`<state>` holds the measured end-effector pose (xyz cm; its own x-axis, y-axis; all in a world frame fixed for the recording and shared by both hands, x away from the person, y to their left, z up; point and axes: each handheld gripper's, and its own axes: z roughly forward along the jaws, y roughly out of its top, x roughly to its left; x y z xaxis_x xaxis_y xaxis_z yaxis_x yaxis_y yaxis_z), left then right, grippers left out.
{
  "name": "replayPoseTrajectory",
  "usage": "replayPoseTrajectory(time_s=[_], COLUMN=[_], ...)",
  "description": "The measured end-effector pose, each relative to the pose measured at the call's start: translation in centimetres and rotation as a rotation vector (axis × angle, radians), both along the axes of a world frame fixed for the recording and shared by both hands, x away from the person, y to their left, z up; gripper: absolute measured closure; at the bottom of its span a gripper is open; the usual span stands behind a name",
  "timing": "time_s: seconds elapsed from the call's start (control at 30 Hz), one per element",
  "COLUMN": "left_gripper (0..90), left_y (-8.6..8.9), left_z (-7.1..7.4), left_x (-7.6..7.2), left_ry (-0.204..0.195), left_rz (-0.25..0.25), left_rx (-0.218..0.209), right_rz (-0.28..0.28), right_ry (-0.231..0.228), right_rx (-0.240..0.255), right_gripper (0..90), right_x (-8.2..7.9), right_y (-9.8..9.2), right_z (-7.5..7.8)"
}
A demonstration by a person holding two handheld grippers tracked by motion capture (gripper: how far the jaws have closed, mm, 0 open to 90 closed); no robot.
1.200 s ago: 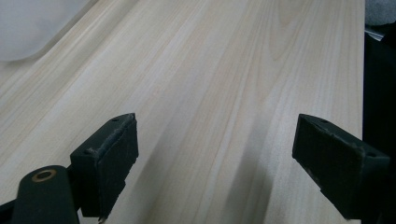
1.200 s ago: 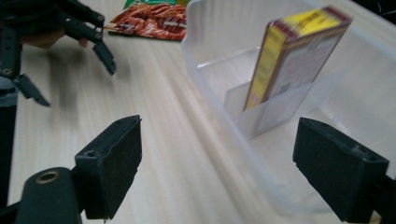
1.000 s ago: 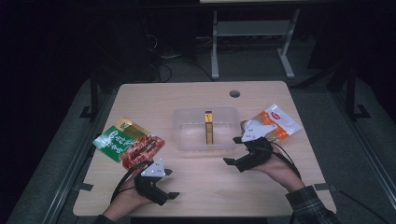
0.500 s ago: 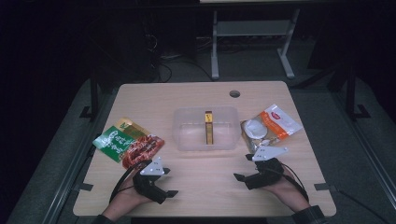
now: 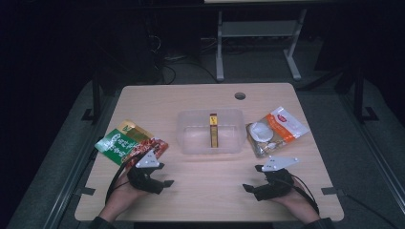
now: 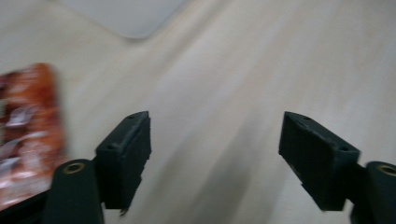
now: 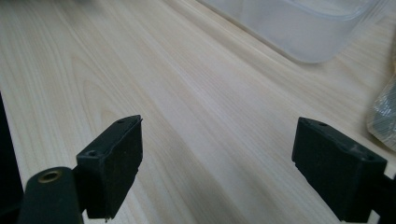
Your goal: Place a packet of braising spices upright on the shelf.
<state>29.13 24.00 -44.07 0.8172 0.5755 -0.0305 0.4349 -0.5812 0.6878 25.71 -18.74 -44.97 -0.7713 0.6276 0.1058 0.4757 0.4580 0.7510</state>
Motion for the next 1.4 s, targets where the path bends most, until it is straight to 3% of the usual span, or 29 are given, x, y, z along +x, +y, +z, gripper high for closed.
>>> replayPoseTrajectory(time_s=[0.3,0.4,0.47,0.77,1.0,1.17,1.4], left_gripper=[70.1,81.0,89.5,89.8,89.8,89.8,89.8], left_y=[5.1,6.8,7.7,10.7,13.3,14.8,15.3], left_z=[1.6,2.0,2.2,2.4,1.7,1.0,-0.1], left_x=[3.9,5.2,6.1,10.1,12.2,13.0,13.8], left_ry=[-0.033,-0.040,-0.044,-0.070,-0.060,-0.044,-0.029], left_rz=[0.250,0.312,0.350,0.504,0.617,0.657,0.657], left_rx=[0.014,0.034,0.078,0.187,0.210,0.200,0.203], right_rz=[0.022,0.019,0.017,0.014,0.021,0.027,0.038], right_ry=[0.008,0.015,0.015,0.011,0.012,0.020,0.034], right_rx=[-0.008,-0.023,-0.021,-0.029,-0.033,-0.041,-0.046], right_gripper=[16.6,16.6,16.7,19.0,19.0,19.1,19.0], right_x=[-0.1,-0.1,0.0,0.1,0.2,0.3,0.3], right_y=[0.4,0.5,0.4,0.2,0.2,0.3,0.5], right_z=[-0.3,-0.4,-0.5,-0.7,-0.8,-0.9,-1.1])
